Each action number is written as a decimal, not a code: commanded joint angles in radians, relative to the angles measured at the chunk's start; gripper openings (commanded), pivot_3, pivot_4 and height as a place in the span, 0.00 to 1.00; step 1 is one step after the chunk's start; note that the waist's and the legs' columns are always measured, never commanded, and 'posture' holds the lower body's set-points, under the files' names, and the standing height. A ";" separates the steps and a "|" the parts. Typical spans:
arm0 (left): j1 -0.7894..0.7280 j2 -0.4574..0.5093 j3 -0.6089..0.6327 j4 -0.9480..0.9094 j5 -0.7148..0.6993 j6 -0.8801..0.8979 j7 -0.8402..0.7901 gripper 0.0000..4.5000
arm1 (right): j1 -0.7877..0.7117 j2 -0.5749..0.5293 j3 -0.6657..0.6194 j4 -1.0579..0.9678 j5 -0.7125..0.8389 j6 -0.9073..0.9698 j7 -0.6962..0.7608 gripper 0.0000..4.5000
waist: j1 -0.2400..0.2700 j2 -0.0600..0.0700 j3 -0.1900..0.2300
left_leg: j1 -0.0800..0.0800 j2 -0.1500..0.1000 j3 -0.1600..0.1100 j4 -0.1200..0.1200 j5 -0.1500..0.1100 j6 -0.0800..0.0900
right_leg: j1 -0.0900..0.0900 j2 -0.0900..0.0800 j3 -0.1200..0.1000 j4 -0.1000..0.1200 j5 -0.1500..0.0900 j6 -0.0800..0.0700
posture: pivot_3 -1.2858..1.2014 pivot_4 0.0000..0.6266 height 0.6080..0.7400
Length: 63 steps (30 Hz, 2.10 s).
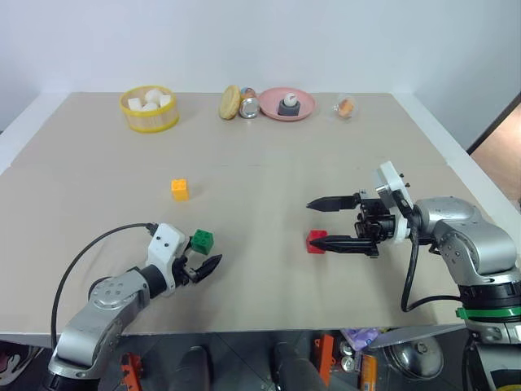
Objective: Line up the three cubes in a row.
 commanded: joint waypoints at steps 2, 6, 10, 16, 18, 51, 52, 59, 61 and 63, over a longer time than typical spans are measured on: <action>-0.025 -0.011 0.007 0.019 0.013 -0.001 0.013 0.71 | -0.018 0.002 -0.005 0.007 -0.002 -0.023 -0.004 1.00 | 0.000 0.000 0.000 | 0.000 0.000 0.000 0.000 0.000 0.000 | 0.000 0.000 0.000 0.000 0.000 0.000 | 0.52 0.24 1.00; -0.037 -0.014 0.019 0.020 0.009 0.013 0.021 0.37 | -0.021 0.000 -0.004 0.021 -0.006 -0.031 -0.007 1.00 | 0.001 0.000 0.000 | -0.001 0.000 0.000 0.000 0.000 0.000 | 0.000 0.000 0.000 0.000 0.000 0.001 | 0.52 0.24 1.00; -0.042 -0.010 0.031 0.011 -0.005 0.035 0.015 0.30 | -0.028 0.002 -0.002 0.034 -0.007 -0.036 -0.009 1.00 | 0.001 0.000 0.000 | -0.001 0.000 0.000 0.000 0.000 0.000 | 0.000 0.000 0.000 0.000 -0.002 0.002 | 0.52 0.24 1.00; -0.087 0.017 0.024 0.017 -0.003 0.056 -0.010 0.30 | -0.052 0.010 0.012 0.056 -0.014 -0.044 -0.009 1.00 | 0.000 0.000 0.000 | -0.001 0.000 0.000 0.000 0.000 0.000 | 0.000 0.000 0.000 0.000 -0.002 0.002 | 0.52 0.24 1.00; -0.103 0.041 0.001 0.027 0.008 0.027 -0.058 0.30 | -0.058 0.012 0.015 0.055 -0.012 -0.042 -0.007 1.00 | 0.000 0.000 0.000 | -0.001 0.000 0.000 0.000 0.000 0.000 | 0.000 0.000 0.000 0.000 -0.002 0.002 | 0.52 0.24 1.00; -0.592 -0.150 -0.319 0.727 0.233 -0.573 -0.642 0.30 | 0.536 -0.143 -0.371 -0.393 0.145 0.050 -0.202 1.00 | 0.025 0.000 0.000 | -0.004 -0.001 0.000 0.005 0.000 0.000 | 0.004 -0.001 0.001 0.000 -0.004 0.006 | 0.52 0.24 1.00; -0.596 -0.155 -0.320 0.735 0.237 -0.575 -0.644 0.30 | 0.541 -0.144 -0.370 -0.390 0.144 0.045 -0.202 1.00 | 0.024 0.000 0.000 | -0.004 -0.002 0.000 0.005 0.000 0.000 | 0.004 -0.001 0.001 -0.001 -0.004 0.006 | 0.52 0.24 1.00; -0.641 -0.209 -0.325 0.801 0.259 -0.586 -0.632 0.30 | 0.530 -0.140 -0.342 -0.382 0.142 0.032 -0.221 1.00 | 0.023 0.000 0.000 | -0.002 -0.001 -0.002 0.005 0.000 0.000 | 0.005 0.000 0.000 0.000 -0.003 0.005 | 0.52 0.24 1.00; -0.656 -0.225 -0.320 0.823 0.264 -0.587 -0.625 0.30 | 0.526 -0.140 -0.336 -0.376 0.142 0.028 -0.222 1.00 | 0.023 0.000 0.000 | -0.002 -0.002 -0.002 0.006 0.000 0.000 | 0.005 -0.001 0.000 0.000 -0.003 0.005 | 0.52 0.24 1.00; -0.662 -0.232 -0.315 0.833 0.265 -0.584 -0.621 0.30 | 0.521 -0.143 -0.335 -0.373 0.144 0.027 -0.221 1.00 | 0.023 0.000 0.000 | -0.002 -0.002 -0.002 0.006 0.000 0.000 | 0.005 -0.001 0.000 0.000 -0.003 0.006 | 0.52 0.24 1.00</action>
